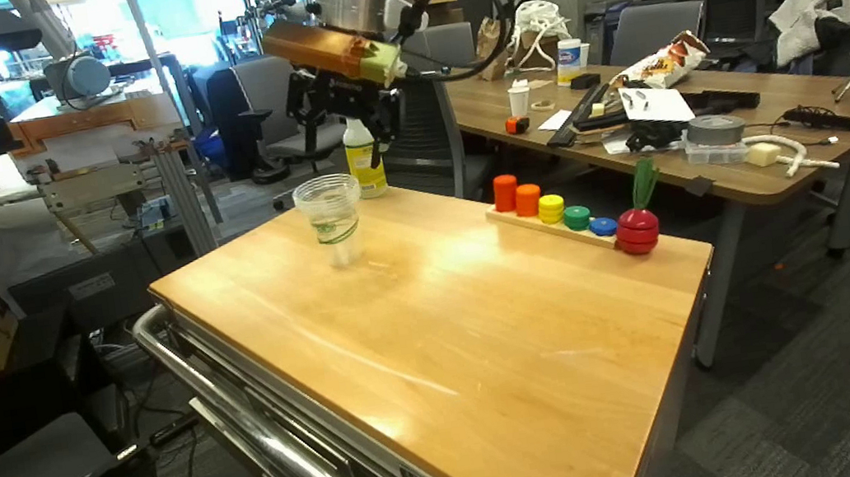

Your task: Stack the cups

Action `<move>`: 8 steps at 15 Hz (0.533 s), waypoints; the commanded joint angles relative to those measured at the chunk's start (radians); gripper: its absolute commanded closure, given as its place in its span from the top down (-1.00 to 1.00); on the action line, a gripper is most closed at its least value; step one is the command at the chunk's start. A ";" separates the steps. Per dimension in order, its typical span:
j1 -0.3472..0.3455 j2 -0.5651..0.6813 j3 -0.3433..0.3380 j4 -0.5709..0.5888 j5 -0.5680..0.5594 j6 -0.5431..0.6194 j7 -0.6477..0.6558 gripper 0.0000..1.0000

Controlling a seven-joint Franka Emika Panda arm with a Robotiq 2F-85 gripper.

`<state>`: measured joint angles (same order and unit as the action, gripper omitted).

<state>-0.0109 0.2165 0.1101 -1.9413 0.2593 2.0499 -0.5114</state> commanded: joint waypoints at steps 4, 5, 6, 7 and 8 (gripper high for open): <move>-0.008 -0.102 -0.071 0.192 -0.196 -0.166 0.190 1.00; -0.014 -0.106 -0.084 0.233 -0.204 -0.191 0.213 1.00; -0.021 -0.114 -0.099 0.266 -0.213 -0.223 0.221 1.00; -0.029 -0.098 -0.115 0.316 -0.226 -0.276 0.240 1.00; -0.040 -0.095 -0.131 0.345 -0.234 -0.315 0.241 1.00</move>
<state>-0.0289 0.1046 0.0098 -1.7054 0.0604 1.8464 -0.3126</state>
